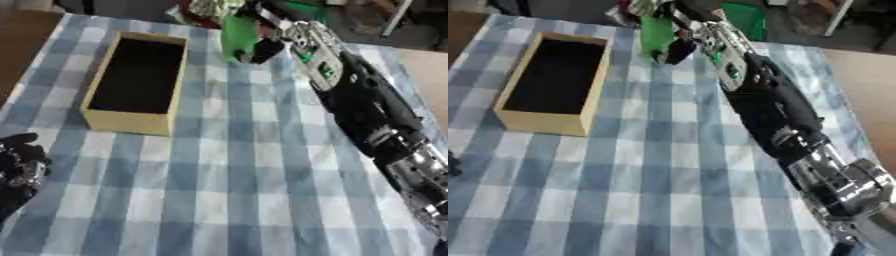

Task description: Pick up objects on the table and place them in the box.

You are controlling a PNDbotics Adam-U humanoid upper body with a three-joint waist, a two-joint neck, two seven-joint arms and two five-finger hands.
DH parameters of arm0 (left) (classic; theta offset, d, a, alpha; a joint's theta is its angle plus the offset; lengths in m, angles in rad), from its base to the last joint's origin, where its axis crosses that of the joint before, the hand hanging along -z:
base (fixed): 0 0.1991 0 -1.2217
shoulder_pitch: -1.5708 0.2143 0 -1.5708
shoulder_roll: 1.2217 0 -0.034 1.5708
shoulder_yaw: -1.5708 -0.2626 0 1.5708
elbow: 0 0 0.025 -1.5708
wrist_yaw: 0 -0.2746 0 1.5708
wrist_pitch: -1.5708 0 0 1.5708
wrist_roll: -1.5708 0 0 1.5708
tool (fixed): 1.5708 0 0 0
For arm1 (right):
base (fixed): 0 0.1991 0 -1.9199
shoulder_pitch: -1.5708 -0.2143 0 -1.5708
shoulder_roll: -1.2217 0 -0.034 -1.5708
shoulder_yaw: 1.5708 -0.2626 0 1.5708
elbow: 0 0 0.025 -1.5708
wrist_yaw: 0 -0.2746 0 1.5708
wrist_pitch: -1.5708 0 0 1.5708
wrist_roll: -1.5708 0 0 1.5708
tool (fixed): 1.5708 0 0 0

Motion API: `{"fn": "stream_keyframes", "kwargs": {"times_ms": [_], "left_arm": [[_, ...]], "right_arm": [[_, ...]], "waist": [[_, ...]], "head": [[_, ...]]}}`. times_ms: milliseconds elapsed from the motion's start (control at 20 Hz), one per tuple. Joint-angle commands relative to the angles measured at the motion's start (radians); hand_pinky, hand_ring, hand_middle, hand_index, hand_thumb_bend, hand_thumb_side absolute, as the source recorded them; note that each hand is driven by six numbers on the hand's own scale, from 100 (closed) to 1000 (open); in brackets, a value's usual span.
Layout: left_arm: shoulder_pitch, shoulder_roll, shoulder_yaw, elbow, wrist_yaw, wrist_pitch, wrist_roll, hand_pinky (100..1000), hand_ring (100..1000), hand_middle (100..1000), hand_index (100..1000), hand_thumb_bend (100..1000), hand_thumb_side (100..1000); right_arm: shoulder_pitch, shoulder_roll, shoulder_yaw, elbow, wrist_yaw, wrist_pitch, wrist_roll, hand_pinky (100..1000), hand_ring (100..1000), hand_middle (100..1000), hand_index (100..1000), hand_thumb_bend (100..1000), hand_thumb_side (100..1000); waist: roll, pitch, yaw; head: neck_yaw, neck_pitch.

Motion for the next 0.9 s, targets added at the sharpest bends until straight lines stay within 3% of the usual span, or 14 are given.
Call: {"fn": "stream_keyframes", "kwargs": {"times_ms": [50,650,900], "left_arm": [[-0.002,0.002,0.004,-0.014,0.0,-0.001,-0.001,539,552,502,718,142,148],[-0.003,-0.005,-0.005,-0.012,0.002,0.0,-0.011,539,551,501,717,148,147],[-0.006,-0.006,-0.005,-0.012,0.003,0.0,-0.011,539,551,500,716,151,146]], "right_arm": [[-0.038,0.018,0.023,-0.064,0.004,-0.017,0.031,778,858,432,645,245,100],[-0.088,0.158,0.101,-0.107,0.056,-0.072,0.111,786,859,444,649,243,100],[-0.084,0.196,0.117,-0.09,0.091,-0.088,0.124,792,865,494,695,254,100]], "waist": [[0.01,-0.023,0.003],[0.014,-0.024,0.024],[0.012,-0.02,0.031]], "head": [[-0.007,0.002],[-0.033,0.009],[-0.039,0.006]]}}
